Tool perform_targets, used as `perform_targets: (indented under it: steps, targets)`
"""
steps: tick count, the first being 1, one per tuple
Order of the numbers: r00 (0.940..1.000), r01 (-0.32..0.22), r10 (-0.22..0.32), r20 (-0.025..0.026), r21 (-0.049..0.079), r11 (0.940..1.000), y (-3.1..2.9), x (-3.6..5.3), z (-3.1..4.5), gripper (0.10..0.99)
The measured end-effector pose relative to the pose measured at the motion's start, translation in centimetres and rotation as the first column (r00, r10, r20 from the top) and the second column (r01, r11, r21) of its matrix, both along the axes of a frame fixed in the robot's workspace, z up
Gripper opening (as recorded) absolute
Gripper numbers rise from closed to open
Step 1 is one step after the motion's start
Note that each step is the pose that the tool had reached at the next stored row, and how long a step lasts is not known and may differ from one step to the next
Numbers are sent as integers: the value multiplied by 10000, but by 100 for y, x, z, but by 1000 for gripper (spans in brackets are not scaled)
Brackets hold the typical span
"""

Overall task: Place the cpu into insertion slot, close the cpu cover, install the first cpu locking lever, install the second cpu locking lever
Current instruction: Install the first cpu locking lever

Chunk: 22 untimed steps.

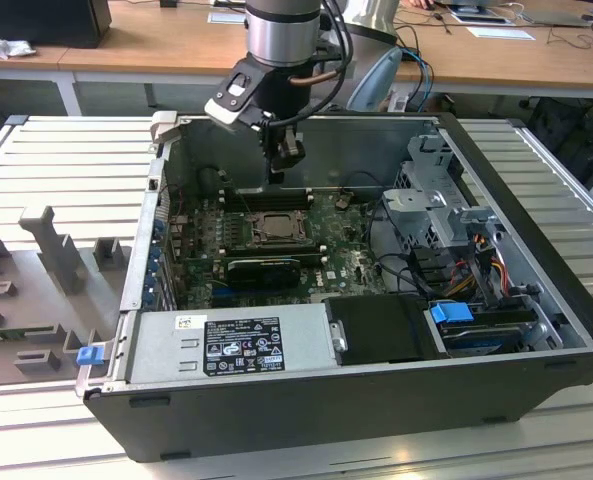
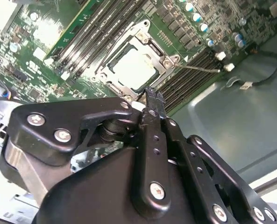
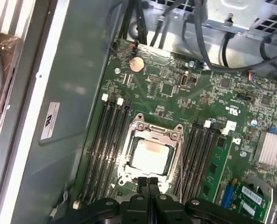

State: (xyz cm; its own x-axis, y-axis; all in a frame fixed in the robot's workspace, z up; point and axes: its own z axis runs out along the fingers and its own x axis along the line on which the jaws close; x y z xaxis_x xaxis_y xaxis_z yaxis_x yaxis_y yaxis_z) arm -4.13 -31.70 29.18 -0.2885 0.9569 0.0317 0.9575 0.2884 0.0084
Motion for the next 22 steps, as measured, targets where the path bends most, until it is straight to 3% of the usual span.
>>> perform_targets:
  steps: [2, 6, 11, 17, 19, 22]
  targets:
    - [9984, -573, 573, 1, 1, 9984, 0, 1, -1, 106]
    - [9938, -1116, 1116, 1, 1, 9938, 0, 1, -1, 106]
    - [9805, -1966, 1966, 1, 2, 9805, 0, 1, -1, 106]
    - [9523, -3051, 3051, 2, 2, 9523, 0, 0, -1, 106]
    - [9345, -3560, 3560, 1, 1, 9345, 0, 1, -1, 106]
    - [9176, -3976, 3976, 1, 1, 9176, 0, 1, -1, 106]
